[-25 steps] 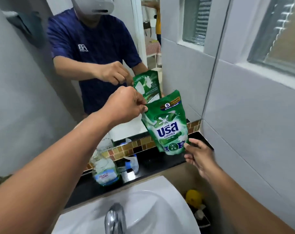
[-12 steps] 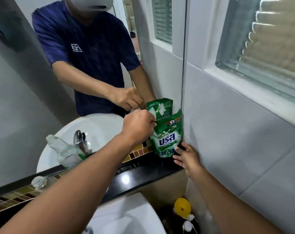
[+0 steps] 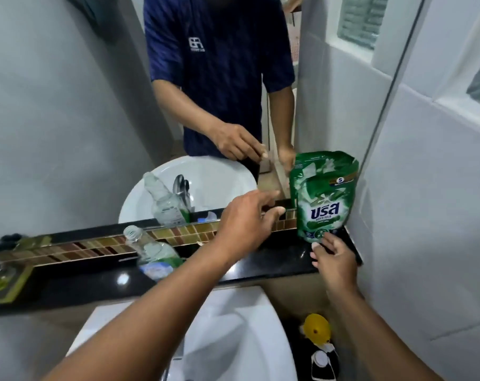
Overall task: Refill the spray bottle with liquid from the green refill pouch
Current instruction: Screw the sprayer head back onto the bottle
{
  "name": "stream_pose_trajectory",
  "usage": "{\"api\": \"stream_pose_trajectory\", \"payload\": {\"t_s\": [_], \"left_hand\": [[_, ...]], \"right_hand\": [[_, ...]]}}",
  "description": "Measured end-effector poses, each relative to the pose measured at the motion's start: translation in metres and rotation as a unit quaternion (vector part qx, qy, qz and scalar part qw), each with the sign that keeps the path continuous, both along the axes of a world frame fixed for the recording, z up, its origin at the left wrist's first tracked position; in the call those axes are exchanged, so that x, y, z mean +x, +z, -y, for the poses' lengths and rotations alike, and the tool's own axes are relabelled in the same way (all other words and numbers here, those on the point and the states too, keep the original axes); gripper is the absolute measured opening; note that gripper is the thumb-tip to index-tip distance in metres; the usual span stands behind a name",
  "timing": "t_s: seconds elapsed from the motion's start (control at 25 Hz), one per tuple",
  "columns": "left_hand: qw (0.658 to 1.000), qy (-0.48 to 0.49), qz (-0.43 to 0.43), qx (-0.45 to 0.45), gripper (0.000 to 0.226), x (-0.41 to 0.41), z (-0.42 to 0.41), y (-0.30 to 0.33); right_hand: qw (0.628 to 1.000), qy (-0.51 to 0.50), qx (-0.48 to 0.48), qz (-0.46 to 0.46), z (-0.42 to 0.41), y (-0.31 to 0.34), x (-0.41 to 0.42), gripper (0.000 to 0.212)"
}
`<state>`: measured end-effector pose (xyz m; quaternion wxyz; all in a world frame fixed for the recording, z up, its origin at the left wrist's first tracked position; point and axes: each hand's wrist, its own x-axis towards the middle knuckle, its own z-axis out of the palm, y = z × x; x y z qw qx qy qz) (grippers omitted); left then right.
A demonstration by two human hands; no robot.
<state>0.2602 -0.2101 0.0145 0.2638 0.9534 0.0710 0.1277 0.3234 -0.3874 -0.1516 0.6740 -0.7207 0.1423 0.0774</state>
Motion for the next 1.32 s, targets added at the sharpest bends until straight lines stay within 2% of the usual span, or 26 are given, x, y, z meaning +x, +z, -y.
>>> {"api": "stream_pose_trajectory", "payload": {"t_s": [0.12, 0.24, 0.36, 0.44, 0.56, 0.68, 0.76, 0.88, 1.08, 1.2, 1.32], "left_hand": [[0.996, 0.079, -0.023, -0.043, 0.037, -0.082, -0.047, -0.041], [0.974, 0.195, -0.045, -0.106, 0.031, -0.152, -0.093, -0.075], [0.945, 0.289, -0.024, -0.153, 0.031, -0.192, -0.134, -0.091], [0.935, 0.311, -0.002, -0.168, 0.036, -0.202, -0.16, -0.091], [0.936, 0.293, 0.015, -0.192, 0.049, -0.198, -0.187, -0.086], [0.947, 0.242, 0.006, -0.21, 0.06, -0.185, -0.205, -0.085], [0.952, 0.209, 0.002, -0.224, 0.061, -0.175, -0.216, -0.087], [0.95, 0.192, 0.012, -0.245, 0.055, -0.165, -0.22, -0.089], [0.937, 0.202, 0.068, -0.276, 0.055, -0.168, -0.212, -0.101], [0.929, 0.217, 0.106, -0.281, 0.054, -0.175, -0.204, -0.105], [0.928, 0.219, 0.11, -0.279, 0.053, -0.182, -0.198, -0.109]], "right_hand": [[0.994, 0.099, -0.055, -0.004, -0.04, -0.008, -0.045, 0.044], [0.973, 0.203, -0.106, 0.015, -0.085, -0.009, -0.084, 0.045], [0.938, 0.295, -0.175, 0.045, -0.128, -0.003, -0.109, 0.05], [0.927, 0.308, -0.212, 0.043, -0.157, 0.0, -0.114, 0.051], [0.92, 0.274, -0.279, 0.034, -0.201, 0.005, -0.106, 0.055], [0.904, 0.241, -0.353, 0.008, -0.236, 0.006, -0.095, 0.075], [0.899, 0.229, -0.373, -0.013, -0.252, 0.003, -0.09, 0.082], [0.904, 0.2, -0.375, -0.035, -0.262, -0.002, -0.084, 0.077], [0.942, 0.098, -0.318, -0.025, -0.25, -0.005, -0.088, 0.065], [0.965, 0.053, -0.255, -0.016, -0.231, 0.003, -0.102, 0.07], [0.985, -0.026, -0.168, 0.035, -0.206, 0.028, -0.113, 0.058]]}}
